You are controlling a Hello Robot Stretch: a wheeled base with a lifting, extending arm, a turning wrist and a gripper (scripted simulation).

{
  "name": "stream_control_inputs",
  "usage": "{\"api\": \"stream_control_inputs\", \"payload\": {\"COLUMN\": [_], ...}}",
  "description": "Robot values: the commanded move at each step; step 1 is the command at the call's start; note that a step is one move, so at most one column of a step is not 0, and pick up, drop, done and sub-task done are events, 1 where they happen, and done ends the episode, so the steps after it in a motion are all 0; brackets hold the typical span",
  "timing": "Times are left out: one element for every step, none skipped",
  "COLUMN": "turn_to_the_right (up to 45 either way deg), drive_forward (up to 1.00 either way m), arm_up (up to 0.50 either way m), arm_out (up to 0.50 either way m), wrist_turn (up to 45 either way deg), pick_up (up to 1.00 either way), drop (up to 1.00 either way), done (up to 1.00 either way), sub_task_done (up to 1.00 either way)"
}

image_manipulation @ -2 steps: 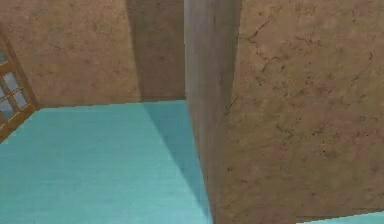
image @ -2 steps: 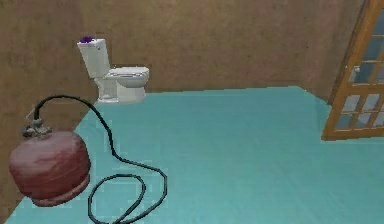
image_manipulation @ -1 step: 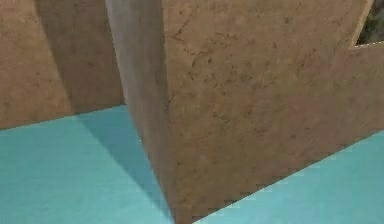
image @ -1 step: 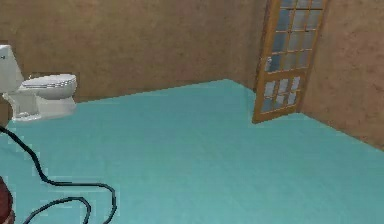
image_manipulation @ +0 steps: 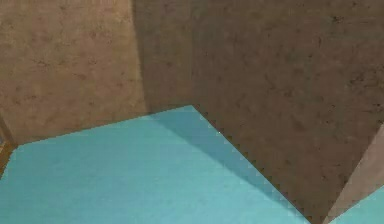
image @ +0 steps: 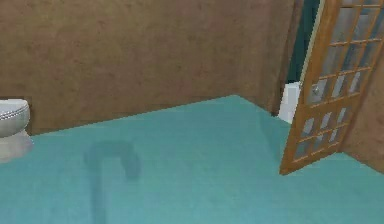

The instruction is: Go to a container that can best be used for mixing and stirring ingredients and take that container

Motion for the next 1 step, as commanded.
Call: {"api": "stream_control_inputs", "payload": {"turn_to_the_right": [0.0], "drive_forward": [1.0], "arm_up": [0.0], "arm_out": [0.0], "wrist_turn": [0.0], "pick_up": [0.0], "drop": [0.0], "done": [0.0], "sub_task_done": [0.0]}}
